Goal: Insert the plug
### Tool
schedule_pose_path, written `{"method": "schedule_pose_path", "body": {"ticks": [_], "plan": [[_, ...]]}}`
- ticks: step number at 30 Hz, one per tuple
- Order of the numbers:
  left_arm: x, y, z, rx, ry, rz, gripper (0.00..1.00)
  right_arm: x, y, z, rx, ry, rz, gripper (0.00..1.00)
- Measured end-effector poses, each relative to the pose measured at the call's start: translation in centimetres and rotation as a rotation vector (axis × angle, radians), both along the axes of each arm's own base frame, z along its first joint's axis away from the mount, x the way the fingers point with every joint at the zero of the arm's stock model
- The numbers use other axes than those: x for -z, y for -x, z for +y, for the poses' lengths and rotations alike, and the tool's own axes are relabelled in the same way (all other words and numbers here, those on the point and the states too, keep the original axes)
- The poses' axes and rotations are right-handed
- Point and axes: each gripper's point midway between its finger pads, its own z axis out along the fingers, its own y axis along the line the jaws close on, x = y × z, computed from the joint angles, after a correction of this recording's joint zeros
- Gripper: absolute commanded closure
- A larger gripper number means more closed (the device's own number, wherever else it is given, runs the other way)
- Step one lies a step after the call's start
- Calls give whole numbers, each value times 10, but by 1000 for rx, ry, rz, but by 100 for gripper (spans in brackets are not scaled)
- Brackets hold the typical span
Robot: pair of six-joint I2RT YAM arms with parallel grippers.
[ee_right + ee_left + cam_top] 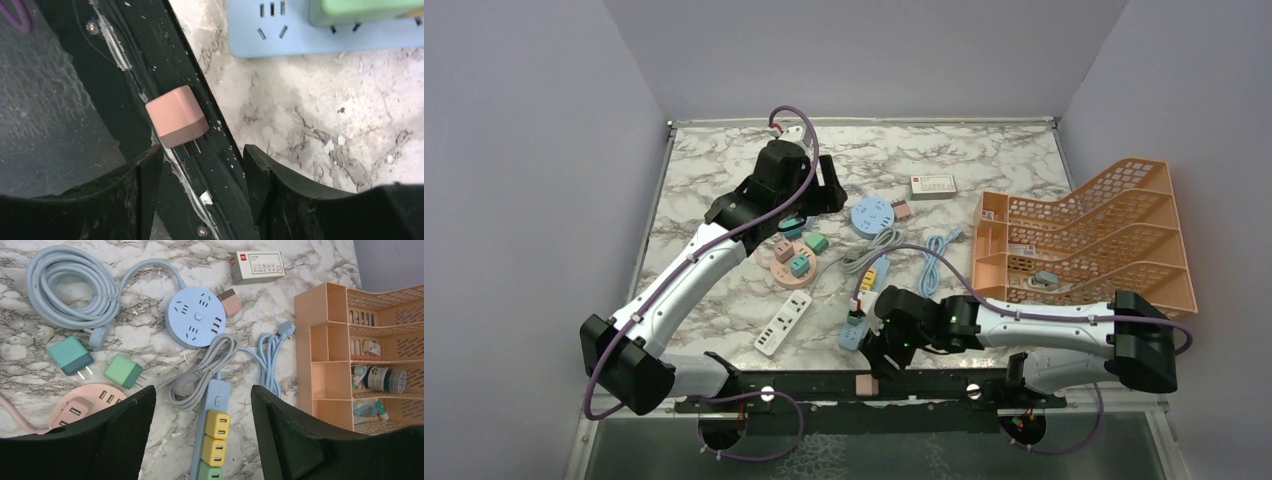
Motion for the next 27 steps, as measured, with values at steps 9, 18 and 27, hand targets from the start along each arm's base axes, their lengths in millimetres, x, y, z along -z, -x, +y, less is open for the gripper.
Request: {"method": "schedule_pose_path", "body": {"ticks": [9, 18, 27], "plan": [[1, -1, 3, 4, 25, 22, 28, 2, 14, 24, -163, -13, -39, 36], [10, 8, 13, -12, 22, 51, 28, 27, 41, 46, -286, 138, -94, 35], [15, 16, 19, -28, 33, 67, 28, 41, 23, 28, -251, 303, -173, 37]]}}
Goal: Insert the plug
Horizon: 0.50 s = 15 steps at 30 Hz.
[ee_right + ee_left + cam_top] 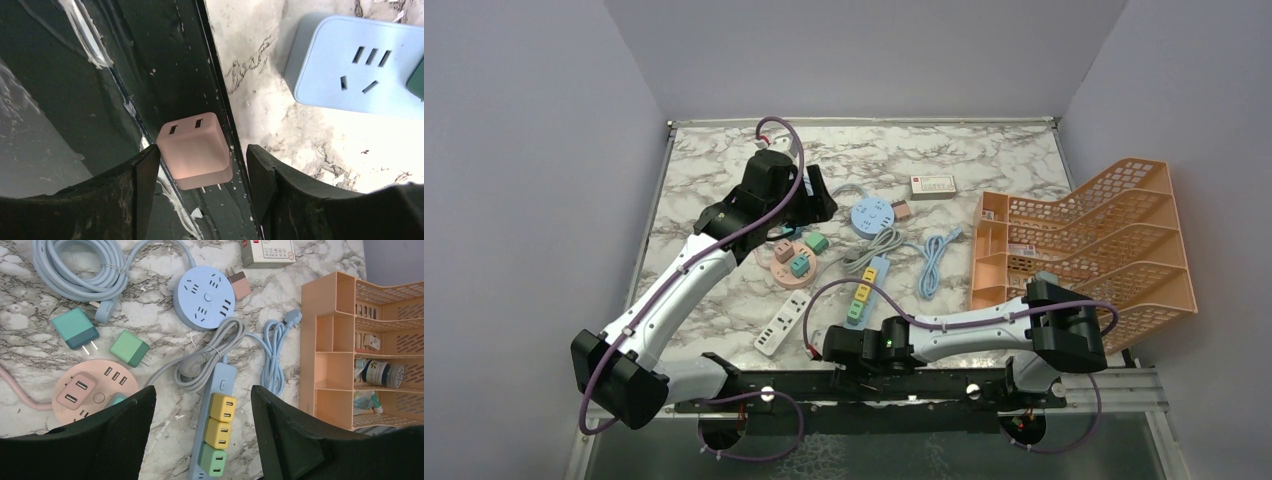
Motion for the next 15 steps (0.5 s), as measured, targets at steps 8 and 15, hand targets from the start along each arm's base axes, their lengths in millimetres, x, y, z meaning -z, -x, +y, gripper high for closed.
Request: {"method": "schedule_pose_path", "body": {"ticks": [8, 15], "plan": [[1, 0, 0, -11, 12, 11, 28, 2, -2, -16, -59, 67, -17, 50], [2, 0, -1, -16, 16, 18, 28, 3, -11, -20, -63, 91, -68, 60]]}}
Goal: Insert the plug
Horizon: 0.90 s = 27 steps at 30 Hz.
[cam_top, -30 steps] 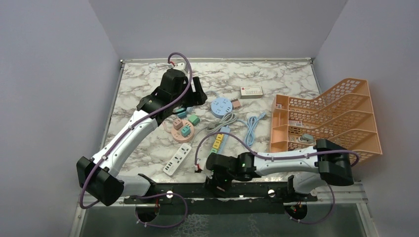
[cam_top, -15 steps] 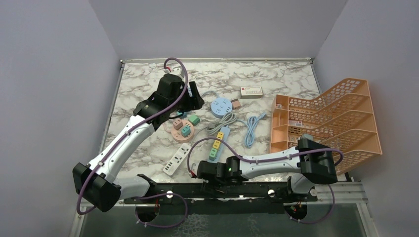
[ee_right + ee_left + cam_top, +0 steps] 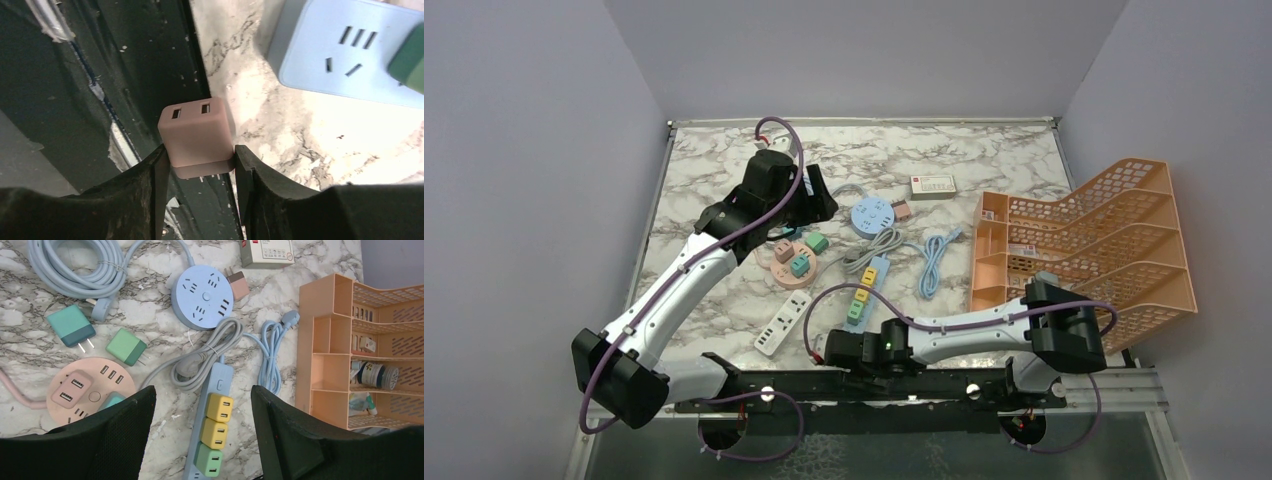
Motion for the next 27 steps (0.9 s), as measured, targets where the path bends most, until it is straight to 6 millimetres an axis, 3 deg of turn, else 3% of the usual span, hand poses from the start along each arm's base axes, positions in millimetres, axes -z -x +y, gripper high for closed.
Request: {"method": "schedule_pose_path", "body": {"ticks": [5, 12, 21, 27], "plan": [[0, 0, 0, -2, 0, 1, 27, -12, -15, 4, 19, -40, -88, 59], [0, -1, 2, -4, 20, 12, 26, -80, -55, 28, 166, -344, -270, 59], [13, 19, -22, 151, 108, 71, 17, -117, -126, -1, 447, -558, -429, 58], [12, 41, -38, 291, 191, 76, 16, -157, -153, -3, 545, -754, -495, 58]]}}
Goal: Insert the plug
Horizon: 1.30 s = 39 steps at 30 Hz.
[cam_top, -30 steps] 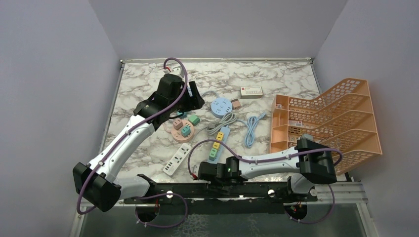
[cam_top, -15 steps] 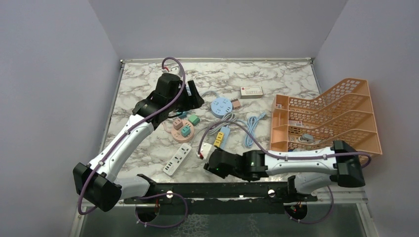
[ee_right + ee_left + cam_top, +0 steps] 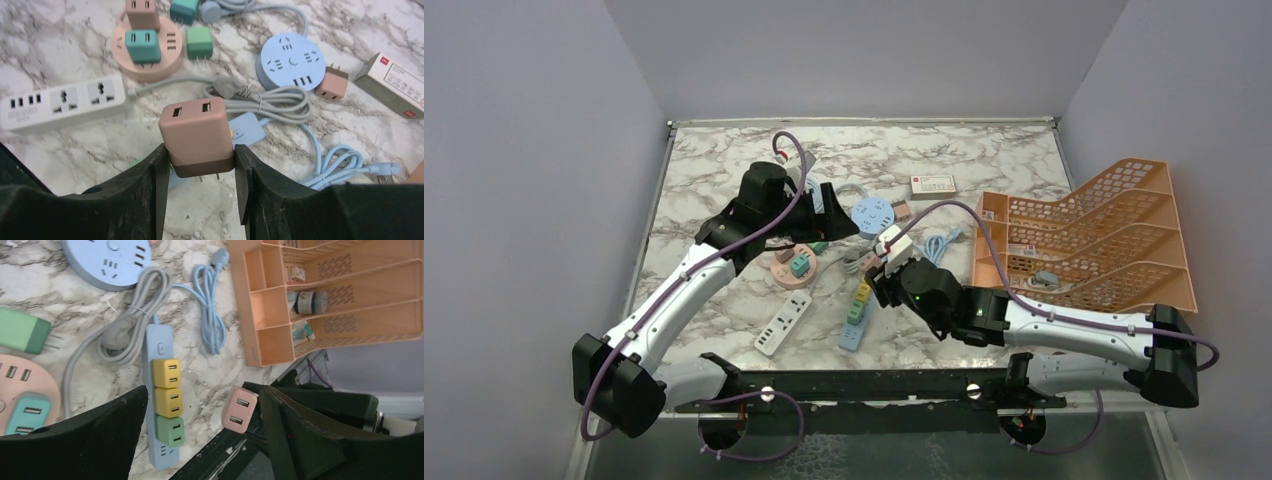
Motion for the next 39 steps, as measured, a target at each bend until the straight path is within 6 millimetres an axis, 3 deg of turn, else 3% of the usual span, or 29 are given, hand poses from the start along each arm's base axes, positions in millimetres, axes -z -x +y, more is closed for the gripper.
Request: {"method": "schedule_pose_path", "body": {"ticks": [5, 13, 19, 23, 27, 30, 39], "plan": [[-10, 17, -13, 118, 82, -12, 18, -24, -11, 8, 14, -98, -52, 58], [1, 47, -23, 261, 155, 62, 29, -44, -13, 21, -20, -155, -90, 58], [2, 57, -28, 315, 191, 110, 58, -50, -12, 31, -53, -173, -86, 58], [3, 60, -28, 335, 194, 118, 86, -44, -11, 37, -68, -154, -70, 56], [7, 60, -26, 341, 181, 114, 100, -40, -10, 39, -71, -140, -50, 41], [10, 61, -25, 349, 168, 106, 100, -40, -9, 43, -74, -142, -25, 33], [21, 52, -3, 215, 55, 9, 100, -40, 3, 38, -56, -191, 78, 32]]}}
